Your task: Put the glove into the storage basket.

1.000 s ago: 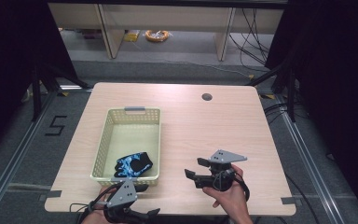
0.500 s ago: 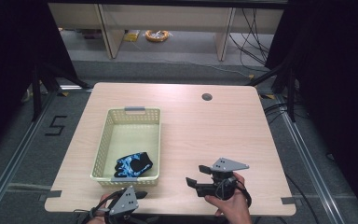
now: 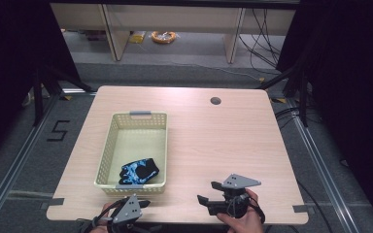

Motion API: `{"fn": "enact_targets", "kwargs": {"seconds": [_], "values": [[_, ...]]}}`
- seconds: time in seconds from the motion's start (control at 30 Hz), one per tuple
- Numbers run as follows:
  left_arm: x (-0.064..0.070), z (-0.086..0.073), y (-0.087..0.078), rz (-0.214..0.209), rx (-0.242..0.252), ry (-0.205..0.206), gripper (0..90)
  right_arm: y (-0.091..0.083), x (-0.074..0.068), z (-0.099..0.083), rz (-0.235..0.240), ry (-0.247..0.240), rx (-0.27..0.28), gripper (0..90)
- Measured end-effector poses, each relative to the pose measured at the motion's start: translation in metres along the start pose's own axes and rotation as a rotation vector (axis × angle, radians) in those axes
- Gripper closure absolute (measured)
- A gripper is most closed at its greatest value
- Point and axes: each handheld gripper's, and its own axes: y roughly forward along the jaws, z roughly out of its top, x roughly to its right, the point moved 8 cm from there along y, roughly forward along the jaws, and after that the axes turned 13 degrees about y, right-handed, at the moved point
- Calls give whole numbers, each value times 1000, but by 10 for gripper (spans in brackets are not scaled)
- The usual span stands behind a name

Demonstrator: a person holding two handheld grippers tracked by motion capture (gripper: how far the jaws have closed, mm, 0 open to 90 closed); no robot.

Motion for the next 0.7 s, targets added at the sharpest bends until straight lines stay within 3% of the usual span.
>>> {"fn": "enact_targets", "kwargs": {"seconds": [0.03,0.13,0.2,0.23,0.3,0.33,0.43,0.47,0.5,0.57,0.6,0.7], "values": [[1,0,0,0,0,-27,177,0,3,-3,-29,-14,-3,290],[1,-3,2,2,-1,-34,177,-2,1,-14,-24,9,-28,275],[-1,-6,1,0,-19,4,177,-2,3,-19,-28,-5,-39,274],[0,-3,3,2,14,-26,177,-3,4,-22,-49,-7,-39,271],[2,-5,3,-11,-5,-49,176,-4,5,-27,-47,-10,-53,265],[0,-5,1,-13,-18,-29,177,-4,6,-29,-52,-13,-59,262],[0,-6,3,5,-8,-40,177,-5,6,-33,-56,-12,-61,260],[0,-6,3,7,-11,-38,177,-6,4,-35,-61,16,-72,258],[-2,-8,2,1,-28,5,177,-6,8,-35,-60,-20,-72,256],[-2,-8,3,3,-26,2,177,-7,10,-36,-79,-23,-72,255],[1,-7,4,2,-16,-39,176,-7,11,-35,-75,-23,-67,255],[-1,-9,4,-1,-36,-3,176,-7,14,-35,-78,-14,-70,255]]}}
